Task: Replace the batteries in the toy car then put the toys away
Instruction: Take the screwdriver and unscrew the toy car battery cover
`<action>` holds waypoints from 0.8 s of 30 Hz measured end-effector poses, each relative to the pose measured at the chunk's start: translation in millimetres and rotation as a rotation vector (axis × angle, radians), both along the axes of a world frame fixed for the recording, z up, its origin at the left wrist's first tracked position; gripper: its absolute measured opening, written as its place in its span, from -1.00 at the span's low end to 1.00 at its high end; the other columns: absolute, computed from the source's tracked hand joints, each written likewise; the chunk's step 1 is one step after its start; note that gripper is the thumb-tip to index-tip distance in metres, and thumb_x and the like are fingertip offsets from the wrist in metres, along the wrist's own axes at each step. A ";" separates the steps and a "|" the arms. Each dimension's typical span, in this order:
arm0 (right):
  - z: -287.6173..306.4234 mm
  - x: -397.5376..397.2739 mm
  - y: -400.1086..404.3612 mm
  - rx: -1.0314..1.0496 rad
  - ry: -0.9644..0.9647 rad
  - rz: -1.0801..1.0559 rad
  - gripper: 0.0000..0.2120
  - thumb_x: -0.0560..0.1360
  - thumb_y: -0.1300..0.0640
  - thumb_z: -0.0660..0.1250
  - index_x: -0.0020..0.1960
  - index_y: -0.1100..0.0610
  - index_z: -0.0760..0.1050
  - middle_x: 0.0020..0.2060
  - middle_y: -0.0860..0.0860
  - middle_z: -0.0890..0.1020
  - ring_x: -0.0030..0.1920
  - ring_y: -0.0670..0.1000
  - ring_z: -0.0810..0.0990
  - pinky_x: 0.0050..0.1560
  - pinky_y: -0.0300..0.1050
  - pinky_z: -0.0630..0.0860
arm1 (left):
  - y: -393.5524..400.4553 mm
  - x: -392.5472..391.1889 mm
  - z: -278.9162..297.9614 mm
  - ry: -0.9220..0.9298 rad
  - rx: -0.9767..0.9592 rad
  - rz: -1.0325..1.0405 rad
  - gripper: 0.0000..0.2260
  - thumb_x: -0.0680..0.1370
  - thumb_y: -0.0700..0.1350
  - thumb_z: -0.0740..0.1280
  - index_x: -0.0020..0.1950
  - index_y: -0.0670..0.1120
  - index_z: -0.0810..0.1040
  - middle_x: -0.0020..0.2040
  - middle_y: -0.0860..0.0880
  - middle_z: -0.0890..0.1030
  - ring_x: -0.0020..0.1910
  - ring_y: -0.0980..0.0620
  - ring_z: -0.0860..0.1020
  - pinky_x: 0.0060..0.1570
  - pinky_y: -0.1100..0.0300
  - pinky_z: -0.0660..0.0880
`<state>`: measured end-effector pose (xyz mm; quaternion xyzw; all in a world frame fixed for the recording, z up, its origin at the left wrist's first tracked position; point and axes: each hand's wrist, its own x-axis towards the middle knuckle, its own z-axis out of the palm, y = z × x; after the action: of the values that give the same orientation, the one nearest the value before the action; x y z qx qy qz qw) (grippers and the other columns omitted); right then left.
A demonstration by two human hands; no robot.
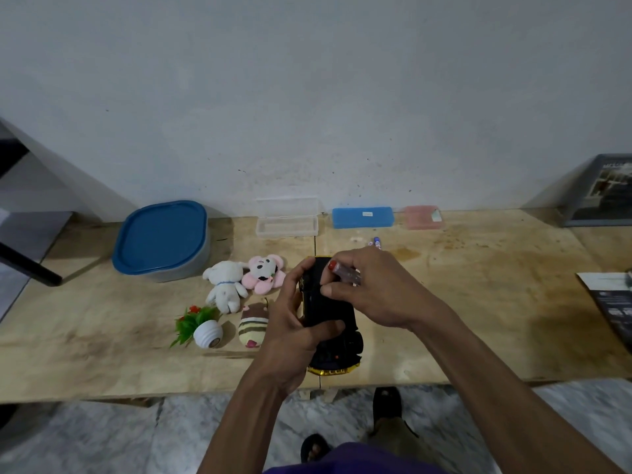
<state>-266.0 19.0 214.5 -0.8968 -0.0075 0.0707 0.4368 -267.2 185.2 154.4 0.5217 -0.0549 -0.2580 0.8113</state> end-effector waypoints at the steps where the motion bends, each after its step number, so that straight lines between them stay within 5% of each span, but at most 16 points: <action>1: -0.6 -0.6 0.3 -0.026 -0.002 0.002 -0.94 0.51 0.09 0.44 -0.08 -0.07 0.61 -0.17 -0.13 0.58 -0.11 -0.08 0.57 -0.07 -0.06 0.53 | 0.7 0.2 -1.3 0.008 -0.005 0.003 -0.20 0.34 -0.50 0.41 0.49 0.02 0.37 0.33 -0.16 0.60 0.19 -0.19 0.64 -0.02 0.01 0.63; 8: -7.5 -7.0 0.1 -0.056 0.010 -0.018 -0.79 0.57 0.14 0.37 0.04 -0.18 0.62 0.01 -0.13 0.66 0.04 -0.08 0.62 0.00 -0.08 0.59 | 2.9 -0.8 -4.1 0.030 0.011 0.008 -0.19 0.30 -0.48 0.42 0.47 0.04 0.39 0.32 -0.17 0.59 0.14 -0.19 0.65 -0.05 -0.01 0.64; 12: -14.0 -11.0 -0.5 0.072 0.002 -0.166 -0.84 0.50 0.16 0.46 0.07 -0.01 0.66 -0.18 -0.14 0.69 -0.12 -0.18 0.64 -0.12 -0.28 0.52 | 5.5 0.2 -6.3 0.026 0.019 0.008 -0.20 0.29 -0.47 0.43 0.45 0.07 0.41 0.30 -0.14 0.60 0.10 -0.16 0.66 -0.06 -0.02 0.65; 18: -22.8 -16.0 0.3 0.081 0.006 -0.263 -0.95 0.46 0.15 0.50 -0.12 0.01 0.70 -0.24 -0.14 0.71 -0.17 -0.21 0.64 -0.12 -0.29 0.53 | 3.8 1.7 -12.2 0.034 0.028 -0.016 -0.17 0.30 -0.47 0.45 0.49 0.05 0.37 0.35 -0.20 0.56 0.11 -0.23 0.65 -0.06 -0.07 0.65; 24: -28.1 -17.1 -11.1 0.230 0.090 -0.317 -0.95 0.48 0.19 0.48 -0.12 0.05 0.69 -0.21 -0.04 0.72 -0.11 -0.07 0.67 0.02 -0.09 0.59 | -8.0 9.0 -19.5 0.052 0.054 -0.039 -0.17 0.30 -0.47 0.45 0.47 0.09 0.40 0.39 -0.17 0.52 0.15 -0.22 0.65 -0.09 -0.04 0.65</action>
<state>-283.1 7.9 186.4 -0.8268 0.1451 0.0398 0.5420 -258.2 177.2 134.9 0.5356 -0.0370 -0.2884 0.7928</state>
